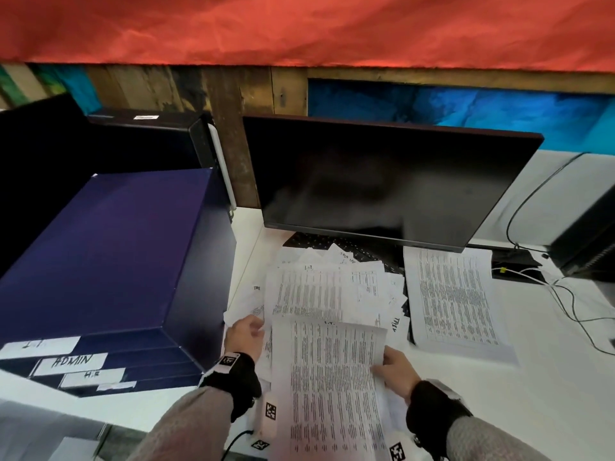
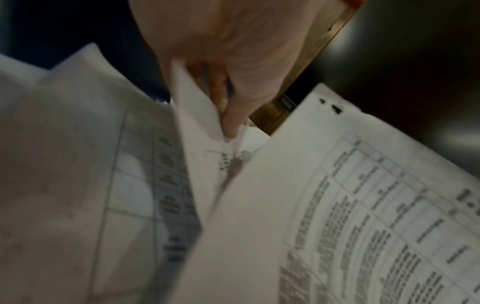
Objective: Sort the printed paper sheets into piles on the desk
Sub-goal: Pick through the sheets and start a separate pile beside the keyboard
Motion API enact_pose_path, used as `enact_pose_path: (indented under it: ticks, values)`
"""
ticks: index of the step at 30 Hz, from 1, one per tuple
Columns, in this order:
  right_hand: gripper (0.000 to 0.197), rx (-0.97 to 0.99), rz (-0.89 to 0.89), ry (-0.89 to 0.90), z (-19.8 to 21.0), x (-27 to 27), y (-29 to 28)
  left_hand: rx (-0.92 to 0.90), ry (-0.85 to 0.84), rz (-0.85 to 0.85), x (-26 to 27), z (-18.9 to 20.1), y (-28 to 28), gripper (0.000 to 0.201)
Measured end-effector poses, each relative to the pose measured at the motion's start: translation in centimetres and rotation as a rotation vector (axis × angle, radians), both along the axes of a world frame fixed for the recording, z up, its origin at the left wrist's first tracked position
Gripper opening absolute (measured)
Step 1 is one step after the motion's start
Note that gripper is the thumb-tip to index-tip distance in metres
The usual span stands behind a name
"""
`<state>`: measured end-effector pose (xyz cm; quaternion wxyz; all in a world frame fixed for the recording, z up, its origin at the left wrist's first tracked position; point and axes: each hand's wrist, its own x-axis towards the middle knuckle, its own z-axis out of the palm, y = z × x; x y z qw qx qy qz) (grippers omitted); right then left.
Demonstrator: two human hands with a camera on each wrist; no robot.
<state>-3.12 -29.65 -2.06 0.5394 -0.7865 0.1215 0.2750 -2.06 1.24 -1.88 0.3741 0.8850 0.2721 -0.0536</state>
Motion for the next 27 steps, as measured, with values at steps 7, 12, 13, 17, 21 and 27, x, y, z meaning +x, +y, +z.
enact_pose_path:
  ticks: [7, 12, 13, 17, 21, 27]
  values:
    - [0.022, 0.091, -0.208, 0.01, 0.3, 1.0, -0.7, -0.397, -0.03, -0.197, -2.2, 1.0, 1.2, 0.023]
    - [0.034, 0.079, -0.212, -0.017, -0.4, 1.2, -0.6, -0.579, 0.054, -0.361, -3.7, 1.9, -0.7, 0.019]
    - [0.034, 0.058, -0.201, -0.028, -0.4, 1.2, -0.9, -0.571, 0.084, -0.405, -3.8, 1.9, -1.2, 0.021]
    - [0.026, -0.096, -0.113, -0.051, -1.3, 1.1, -3.1, -0.198, 0.087, -0.451, -3.0, 1.9, -2.5, 0.027]
    - [0.015, -0.389, -0.006, -0.084, 0.1, 0.1, -5.1, 0.183, 0.101, -0.37, -2.0, 1.3, -2.7, 0.035]
    - [0.014, -0.449, -0.02, -0.053, 0.2, -1.2, -7.3, 0.355, 0.266, -0.335, -1.1, -0.1, -2.6, 0.093]
